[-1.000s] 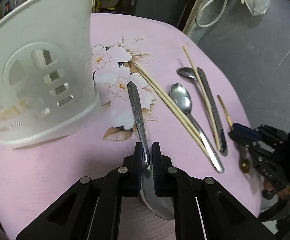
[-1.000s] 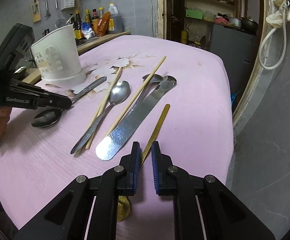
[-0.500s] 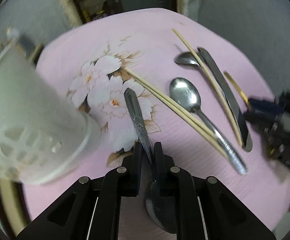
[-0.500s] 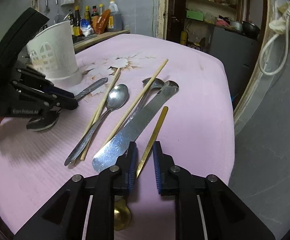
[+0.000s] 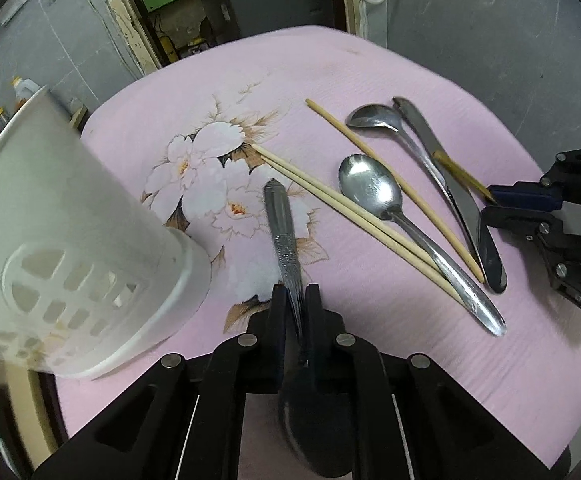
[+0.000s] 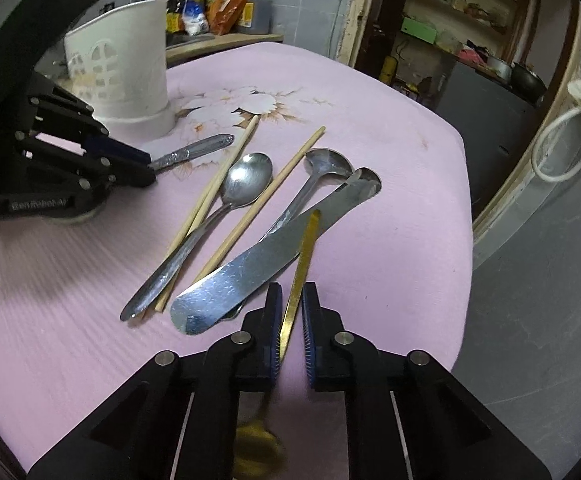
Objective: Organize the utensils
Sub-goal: 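Grasp the gold spoon with the right tool while the left tool holds the silver spoon, then lift both spoons and carry them above the white caddy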
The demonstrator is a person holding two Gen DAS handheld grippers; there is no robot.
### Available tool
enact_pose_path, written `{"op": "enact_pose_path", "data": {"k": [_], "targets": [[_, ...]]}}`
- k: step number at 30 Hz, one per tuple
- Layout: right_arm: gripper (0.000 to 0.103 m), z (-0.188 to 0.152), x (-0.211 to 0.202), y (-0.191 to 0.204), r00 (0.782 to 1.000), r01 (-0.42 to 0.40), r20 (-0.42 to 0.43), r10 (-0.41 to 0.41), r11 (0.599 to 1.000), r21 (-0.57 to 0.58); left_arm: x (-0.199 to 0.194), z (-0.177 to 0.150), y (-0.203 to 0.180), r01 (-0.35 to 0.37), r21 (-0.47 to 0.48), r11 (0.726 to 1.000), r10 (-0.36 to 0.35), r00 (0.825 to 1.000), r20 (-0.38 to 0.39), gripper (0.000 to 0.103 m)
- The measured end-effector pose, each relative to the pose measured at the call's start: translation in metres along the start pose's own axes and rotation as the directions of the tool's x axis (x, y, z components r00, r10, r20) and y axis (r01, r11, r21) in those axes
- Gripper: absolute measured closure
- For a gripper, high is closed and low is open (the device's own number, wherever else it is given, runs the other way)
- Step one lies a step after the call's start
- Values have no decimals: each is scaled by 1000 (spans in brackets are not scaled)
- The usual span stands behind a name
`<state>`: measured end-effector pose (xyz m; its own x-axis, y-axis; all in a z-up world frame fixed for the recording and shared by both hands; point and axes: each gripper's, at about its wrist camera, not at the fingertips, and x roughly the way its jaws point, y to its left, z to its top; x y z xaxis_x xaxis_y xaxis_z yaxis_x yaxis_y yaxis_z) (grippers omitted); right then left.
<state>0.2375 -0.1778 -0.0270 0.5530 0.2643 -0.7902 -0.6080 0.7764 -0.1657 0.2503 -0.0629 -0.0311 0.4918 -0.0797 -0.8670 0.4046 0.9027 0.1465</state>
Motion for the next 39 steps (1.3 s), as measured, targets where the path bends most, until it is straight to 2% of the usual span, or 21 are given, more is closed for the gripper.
{"op": "enact_pose_path", "data": {"k": [2, 5, 11, 19, 26, 30, 32, 34, 37, 39], "targets": [[99, -2, -3, 4, 1000, 25, 11, -25, 999, -25, -6, -10, 7, 62, -26, 998, -61, 998, 30, 98], [100, -8, -9, 7, 999, 5, 43, -5, 1000, -3, -15, -22, 13, 94, -44, 995, -92, 994, 58, 98], [100, -17, -17, 8, 996, -47, 76, 44, 998, 36, -30, -33, 14, 74, -17, 997, -73, 996, 48, 98], [100, -17, -15, 10, 996, -45, 73, 43, 999, 17, -22, -30, 17, 67, 32, 997, -67, 998, -12, 96], [99, -17, -13, 14, 998, -28, 50, 29, 1000, -13, -15, -17, 7, 38, 95, 995, -29, 995, -94, 91], [98, -14, -10, 11, 999, -44, 22, 44, 999, -4, -10, -14, 0, 12, 134, 991, 4, 994, -112, 89], [98, -11, -7, 9, 998, -58, 10, 58, 998, -1, -10, -15, -3, -5, 142, 990, 21, 994, -107, 90], [98, -10, -7, 8, 998, -66, 3, 66, 998, 2, -8, -16, -4, -3, 133, 991, 15, 996, -91, 96], [100, -13, -12, 12, 998, -48, 28, 48, 999, -6, -12, -25, -2, 2, 106, 994, 2, 1000, -31, 96], [100, -16, -18, 15, 997, -41, 64, 42, 999, -6, -19, -33, 4, 29, 65, 997, -31, 999, 26, 96]]}}
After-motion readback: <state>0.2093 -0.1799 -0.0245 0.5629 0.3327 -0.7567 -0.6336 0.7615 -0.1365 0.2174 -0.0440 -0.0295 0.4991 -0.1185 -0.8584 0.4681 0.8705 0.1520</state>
